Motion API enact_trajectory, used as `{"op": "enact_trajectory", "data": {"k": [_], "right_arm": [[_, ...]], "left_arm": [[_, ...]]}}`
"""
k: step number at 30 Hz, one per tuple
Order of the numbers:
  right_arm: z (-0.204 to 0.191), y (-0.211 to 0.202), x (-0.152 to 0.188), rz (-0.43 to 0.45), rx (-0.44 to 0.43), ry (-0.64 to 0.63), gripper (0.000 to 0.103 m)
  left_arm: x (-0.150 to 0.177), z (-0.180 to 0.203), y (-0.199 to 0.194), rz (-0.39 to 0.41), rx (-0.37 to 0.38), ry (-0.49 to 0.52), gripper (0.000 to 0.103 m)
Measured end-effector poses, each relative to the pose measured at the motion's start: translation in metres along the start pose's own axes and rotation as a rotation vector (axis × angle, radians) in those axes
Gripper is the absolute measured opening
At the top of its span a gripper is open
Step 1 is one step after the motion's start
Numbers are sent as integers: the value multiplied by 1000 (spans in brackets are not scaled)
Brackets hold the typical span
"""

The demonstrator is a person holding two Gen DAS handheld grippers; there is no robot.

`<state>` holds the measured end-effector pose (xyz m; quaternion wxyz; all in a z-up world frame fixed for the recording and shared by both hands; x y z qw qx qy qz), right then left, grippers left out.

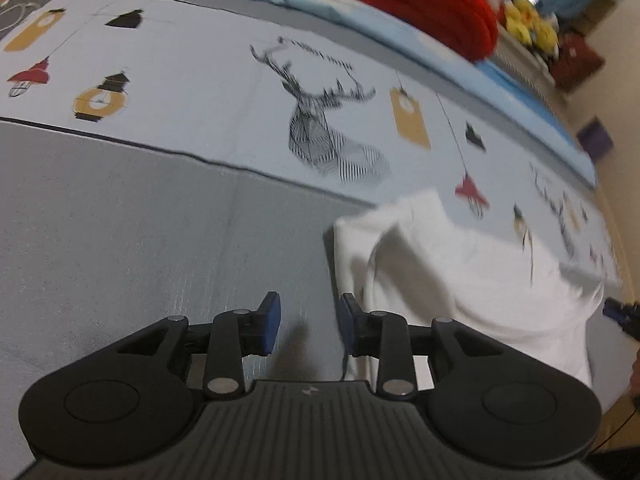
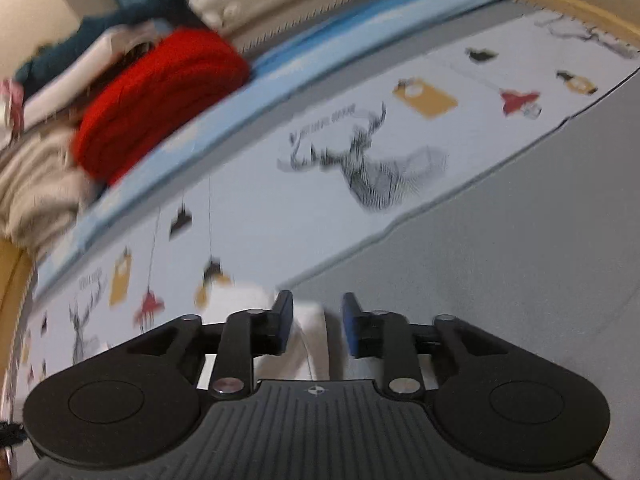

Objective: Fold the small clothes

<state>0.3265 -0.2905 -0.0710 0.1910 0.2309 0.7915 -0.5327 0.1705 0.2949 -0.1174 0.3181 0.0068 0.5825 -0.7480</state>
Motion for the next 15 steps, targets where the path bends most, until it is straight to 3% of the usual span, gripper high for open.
{"op": "enact_trajectory", "data": {"k": [3, 7, 10, 15], "right_arm": [[-4, 14, 19, -80, 35, -99, 30], [-19, 22, 26, -90, 44, -223, 36], [-28, 33, 25, -98, 76, -301, 36], [-35, 49, 10, -77, 64, -270, 36]], "left_arm": [[6, 7, 8, -8, 9, 4, 35], [-4, 26, 15, 29, 20, 5, 43], [-9, 35, 25, 21, -3, 15, 43], [-21, 43, 40, 23, -11, 7, 43]]}}
Point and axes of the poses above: each gripper's, at about its wrist camera, not at the fingertips, and y roughly the way its jaws point, z to its right, x to its underside, the point moved 7 cm from there along y, roughly the way its jaws point, and after that the axes turned 3 degrees about -x, right-handed, at the moved point
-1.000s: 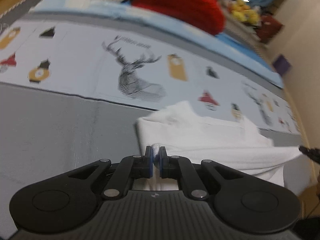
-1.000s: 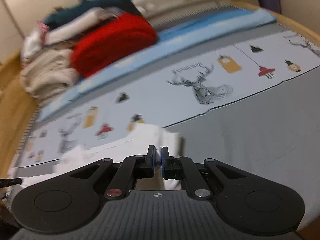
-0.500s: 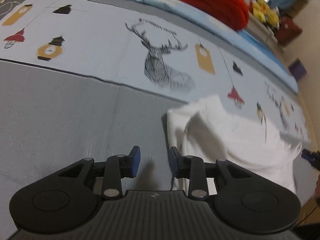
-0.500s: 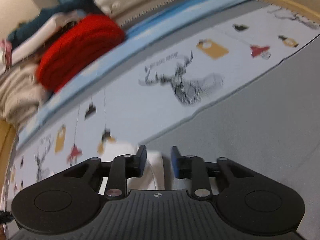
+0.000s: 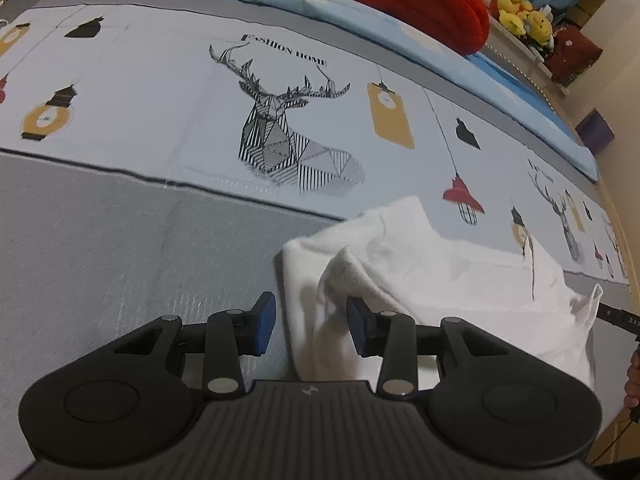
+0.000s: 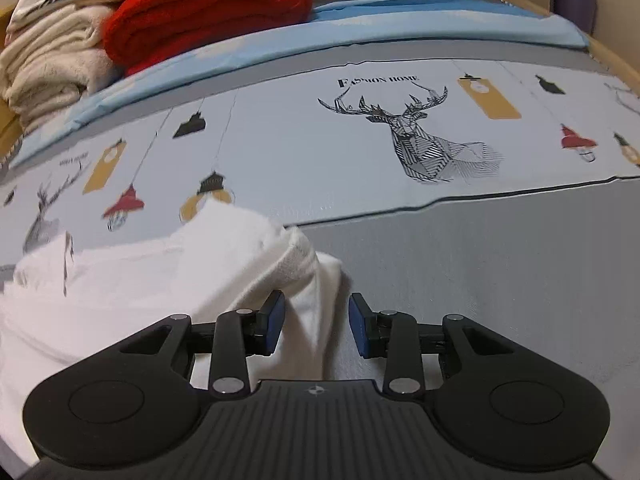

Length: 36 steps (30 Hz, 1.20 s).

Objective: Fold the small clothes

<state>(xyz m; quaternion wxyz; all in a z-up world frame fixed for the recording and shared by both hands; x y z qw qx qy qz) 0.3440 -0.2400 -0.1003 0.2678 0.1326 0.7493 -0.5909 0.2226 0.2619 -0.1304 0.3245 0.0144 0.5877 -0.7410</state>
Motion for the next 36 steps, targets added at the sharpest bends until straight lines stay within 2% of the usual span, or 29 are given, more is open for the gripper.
{"op": "enact_trajectory", "data": {"k": [4, 6, 7, 8, 9, 12, 13, 16, 18, 21, 22, 26, 29, 30, 31, 33, 36], "right_arm": [[-7, 10, -9, 9, -14, 4, 36], [-12, 16, -12, 3, -17, -8, 36], [-14, 19, -13, 1, -14, -13, 36], [-15, 22, -15, -3, -12, -14, 36], [-15, 24, -16, -8, -15, -11, 36], [-13, 32, -20, -21, -24, 14, 8], [-10, 31, -24, -2, -22, 34, 6], [-1, 15, -46, 133, -37, 160, 5], [3, 11, -54, 183, -11, 196, 5], [3, 17, -57, 185, 21, 213, 6], [1, 19, -58, 183, 32, 206, 6], [-7, 21, -65, 213, 48, 196, 6], [-10, 27, -65, 195, 70, 187, 14], [-11, 30, -62, 172, 75, 177, 28], [-13, 30, -60, 158, 70, 166, 37], [-17, 28, -53, 119, 43, 133, 38], [-12, 17, -38, 69, 34, 139, 38]], "left_arm": [[-10, 4, 10, 6, 3, -22, 43], [-15, 8, 11, 19, 15, -12, 38], [-18, 10, 10, 34, 17, 1, 19], [-21, 11, 9, 45, 14, 15, 13], [-24, 12, 9, 52, 15, 23, 13], [-32, 10, 8, 80, 7, 23, 10], [-36, 9, 5, 104, 5, 14, 10], [-49, 10, -3, 194, -9, 5, 10], [-53, 10, 0, 209, -55, 12, 10], [-55, 8, 9, 195, -93, -6, 10], [-56, 8, 9, 203, -101, -11, 4], [-65, 6, 7, 249, -109, -40, 5], [-59, 9, 15, 173, -81, -47, 6], [-55, 9, 17, 143, -67, -50, 6], [-52, 9, 17, 122, -63, -45, 7], [-45, 7, 11, 100, -63, -23, 14], [-32, 0, -4, 81, -51, -46, 15]]}}
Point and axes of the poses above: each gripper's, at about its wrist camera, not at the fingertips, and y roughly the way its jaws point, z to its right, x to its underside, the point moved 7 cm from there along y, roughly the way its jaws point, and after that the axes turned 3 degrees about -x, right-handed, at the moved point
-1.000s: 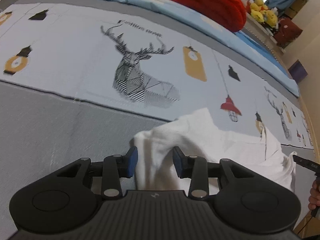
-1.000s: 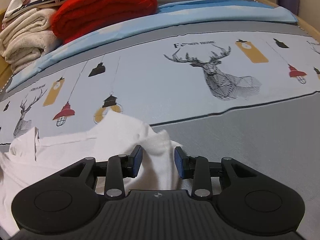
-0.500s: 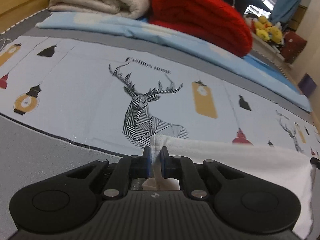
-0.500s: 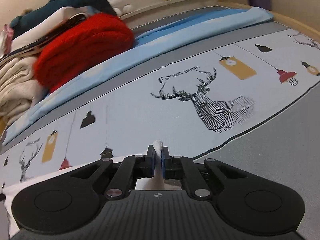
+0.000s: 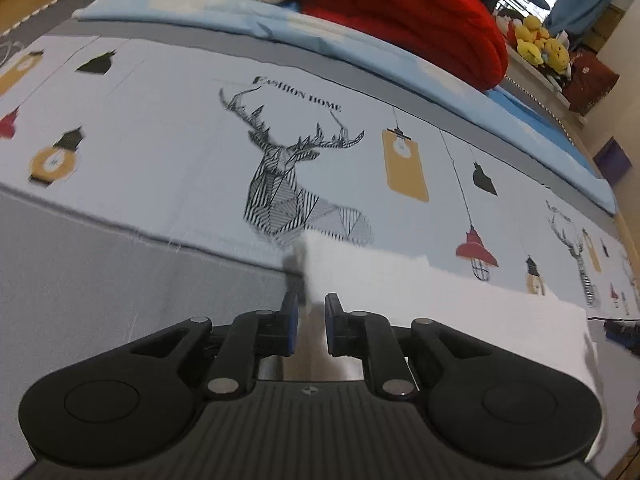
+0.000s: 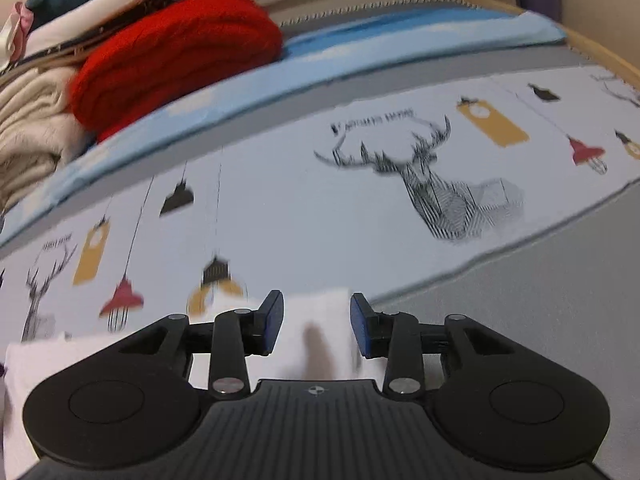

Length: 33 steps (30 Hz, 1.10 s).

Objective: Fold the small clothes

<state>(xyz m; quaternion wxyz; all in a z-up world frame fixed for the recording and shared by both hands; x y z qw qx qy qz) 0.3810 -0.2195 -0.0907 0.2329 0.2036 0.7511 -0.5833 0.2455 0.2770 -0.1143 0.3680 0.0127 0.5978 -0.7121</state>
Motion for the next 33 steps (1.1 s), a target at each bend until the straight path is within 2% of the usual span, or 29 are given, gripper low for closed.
{"op": "enact_trajectory", "data": {"k": [4, 9, 13, 15, 18, 19, 20, 21, 22, 25, 27, 30, 32, 33], "right_arm": [[8, -36, 22, -71, -23, -2, 38], [2, -78, 62, -186, 2, -150, 44], [2, -79, 100, -243, -22, -151, 44], [7, -72, 116, -297, 5, -141, 43], [9, -71, 121, -295, 6, -144, 43], [10, -71, 122, -301, 3, -145, 41], [13, -70, 125, -313, 8, -145, 35], [14, -70, 127, -326, 11, -145, 13], [16, -71, 128, -329, 5, -140, 5], [16, -88, 117, -247, -36, -103, 3], [24, -94, 112, -218, -38, -60, 3], [30, -82, 125, -303, 18, -94, 4], [28, -78, 132, -351, 36, -133, 5], [27, -79, 131, -342, 44, -143, 6]], "left_arm": [[34, -9, -29, -140, 35, -43, 15], [86, -7, -60, -194, 60, 24, 26], [117, -9, -51, -280, 84, 21, 27], [123, -6, -48, -293, 77, 54, 27], [135, -2, -45, -336, 91, 95, 26], [137, 0, -46, -336, 88, 120, 20], [138, 0, -47, -326, 78, 142, 3], [138, 0, -49, -318, 77, 154, 4], [137, -1, -53, -302, 88, 149, 3], [130, -13, -64, -258, 117, 73, 3], [138, -19, -59, -308, 85, 79, 3], [150, -15, -49, -381, 52, 153, 4], [142, -14, -52, -351, 71, 128, 6], [135, -14, -56, -320, 94, 98, 10]]}}
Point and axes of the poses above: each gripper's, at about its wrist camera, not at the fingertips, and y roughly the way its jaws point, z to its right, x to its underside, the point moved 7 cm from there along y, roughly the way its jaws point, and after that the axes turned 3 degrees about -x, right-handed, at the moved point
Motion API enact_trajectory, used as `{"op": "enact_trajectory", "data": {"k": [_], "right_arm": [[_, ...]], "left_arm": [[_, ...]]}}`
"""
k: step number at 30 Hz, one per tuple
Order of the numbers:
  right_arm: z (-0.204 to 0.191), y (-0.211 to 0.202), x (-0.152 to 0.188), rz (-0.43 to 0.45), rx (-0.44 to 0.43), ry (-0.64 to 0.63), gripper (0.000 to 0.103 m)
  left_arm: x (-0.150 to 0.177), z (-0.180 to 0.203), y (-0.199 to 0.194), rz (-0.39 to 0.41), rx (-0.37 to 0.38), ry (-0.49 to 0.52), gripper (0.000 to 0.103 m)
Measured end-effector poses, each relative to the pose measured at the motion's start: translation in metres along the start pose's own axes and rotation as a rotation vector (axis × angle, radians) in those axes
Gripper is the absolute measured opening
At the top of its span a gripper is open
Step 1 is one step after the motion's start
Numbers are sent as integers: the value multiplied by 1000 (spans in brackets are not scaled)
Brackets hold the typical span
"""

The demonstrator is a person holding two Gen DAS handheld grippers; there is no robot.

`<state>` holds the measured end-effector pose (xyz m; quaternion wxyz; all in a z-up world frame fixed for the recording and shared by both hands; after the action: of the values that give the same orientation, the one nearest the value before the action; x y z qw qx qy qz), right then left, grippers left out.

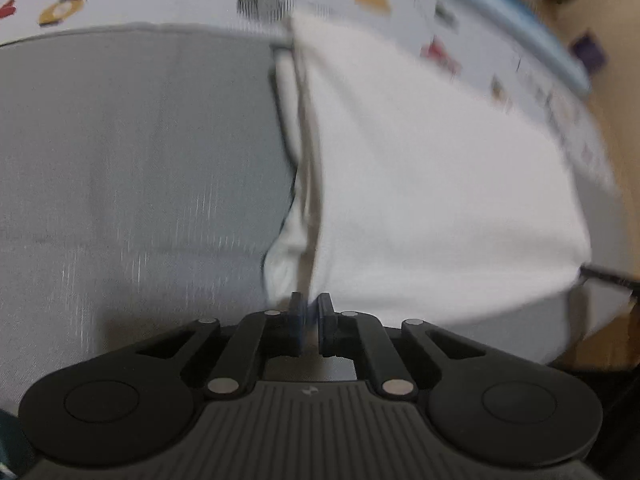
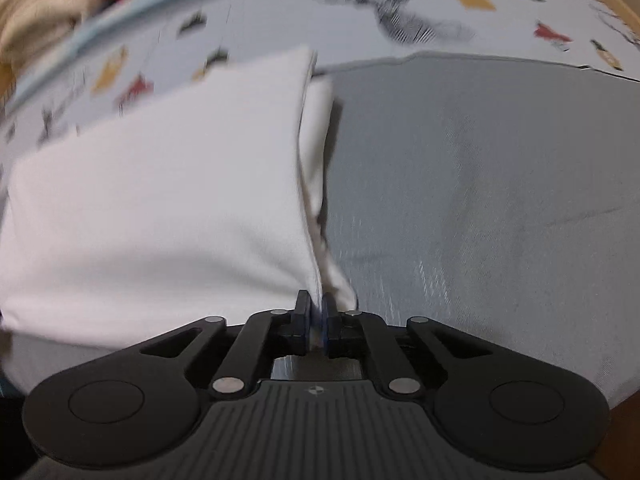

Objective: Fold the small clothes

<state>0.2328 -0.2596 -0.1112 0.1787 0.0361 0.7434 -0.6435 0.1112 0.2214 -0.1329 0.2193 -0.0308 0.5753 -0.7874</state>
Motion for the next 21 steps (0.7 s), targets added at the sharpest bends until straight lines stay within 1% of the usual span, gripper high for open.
{"op": "enact_trajectory", "data": {"k": [1, 2, 4, 5, 7, 9, 12, 14, 16, 18, 21], "right_arm": [[-1, -5, -3, 26, 0, 0, 12], [-1, -11, -8, 66, -8, 11, 15], [-1, -23, -17, 142, -36, 47, 31], [-1, -26, -21, 167, -53, 65, 33], [-2, -24, -27, 180, -69, 83, 34], [-7, -17, -29, 164, -76, 75, 34], [-14, -4, -33, 130, -60, 53, 35], [-16, 5, -37, 112, -50, 51, 35], [-17, 11, -38, 94, -43, 67, 35], [-16, 18, -36, 65, -35, 82, 35], [-17, 24, -36, 48, -23, 70, 35]], "left_arm": [[-7, -2, -7, 44, 37, -38, 21], [-15, -5, -13, 76, 58, -70, 30], [-25, -9, -16, 116, 63, -118, 31], [-31, -10, -15, 120, 56, -138, 31], [-38, -11, -9, 111, 48, -174, 31], [-44, -5, -2, 101, 50, -190, 31], [-54, 5, 9, 104, 38, -212, 39], [-61, 2, 20, 105, 12, -233, 46], [-66, -1, 28, 94, -17, -261, 46], [-67, -4, 36, 71, -21, -288, 46], [-69, 0, 49, 41, -26, -279, 46]]}}
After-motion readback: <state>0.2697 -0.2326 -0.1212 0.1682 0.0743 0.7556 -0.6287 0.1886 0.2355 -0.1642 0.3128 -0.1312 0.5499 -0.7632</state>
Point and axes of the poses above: each gripper's, at about its wrist camera, not at the fingertips, and y roughly the way its jaws point, z to its right, x to its underside, the point moved 7 cm from there along y, roughly the way its jaws point, and after that the axes turned 3 degrees about -x, right-handed, at the moved point
